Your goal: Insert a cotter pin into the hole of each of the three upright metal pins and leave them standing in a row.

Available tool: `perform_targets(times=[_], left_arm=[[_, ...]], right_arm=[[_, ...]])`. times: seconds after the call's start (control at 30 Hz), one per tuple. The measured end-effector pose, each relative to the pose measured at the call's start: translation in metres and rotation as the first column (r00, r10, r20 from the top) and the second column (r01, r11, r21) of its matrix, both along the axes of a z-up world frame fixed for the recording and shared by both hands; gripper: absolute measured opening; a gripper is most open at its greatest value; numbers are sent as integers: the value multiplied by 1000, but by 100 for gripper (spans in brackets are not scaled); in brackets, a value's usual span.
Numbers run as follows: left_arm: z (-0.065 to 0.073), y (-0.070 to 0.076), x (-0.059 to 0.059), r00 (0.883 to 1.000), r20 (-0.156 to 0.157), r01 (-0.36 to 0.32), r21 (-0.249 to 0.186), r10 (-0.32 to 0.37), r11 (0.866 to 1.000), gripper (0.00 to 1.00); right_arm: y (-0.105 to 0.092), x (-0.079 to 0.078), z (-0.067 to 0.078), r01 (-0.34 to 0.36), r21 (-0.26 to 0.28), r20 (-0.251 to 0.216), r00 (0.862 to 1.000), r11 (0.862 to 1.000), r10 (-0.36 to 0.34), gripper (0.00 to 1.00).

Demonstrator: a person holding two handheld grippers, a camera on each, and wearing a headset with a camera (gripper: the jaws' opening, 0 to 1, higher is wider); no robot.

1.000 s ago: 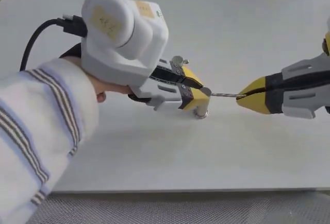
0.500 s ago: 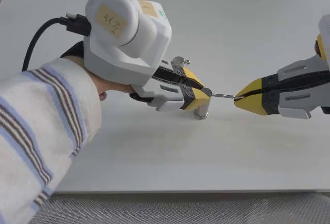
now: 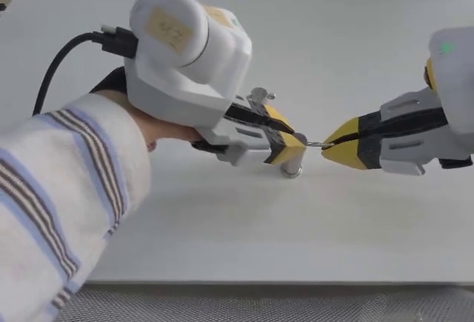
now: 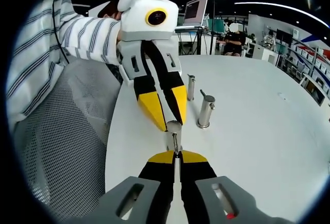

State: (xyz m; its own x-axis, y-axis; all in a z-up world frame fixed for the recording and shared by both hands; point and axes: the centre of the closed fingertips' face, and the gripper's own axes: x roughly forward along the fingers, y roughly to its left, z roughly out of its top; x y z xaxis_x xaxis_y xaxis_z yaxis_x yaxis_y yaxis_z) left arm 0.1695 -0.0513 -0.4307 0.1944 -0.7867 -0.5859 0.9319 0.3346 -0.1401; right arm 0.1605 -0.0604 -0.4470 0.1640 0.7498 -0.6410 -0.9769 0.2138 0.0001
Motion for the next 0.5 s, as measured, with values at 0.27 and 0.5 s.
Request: perform_targets(times=[0.27,0.5], left_arm=[[0,-1,-1,1000,-2,-4,0,4,1000,9],[-1,-1,0,1000,-5,0,2,0,1000,9]], right_arm=[[10,0,1,-6,9,-9,1000,1000,6,0],[13,-1,1,-45,-22,19,999,999,46,0]])
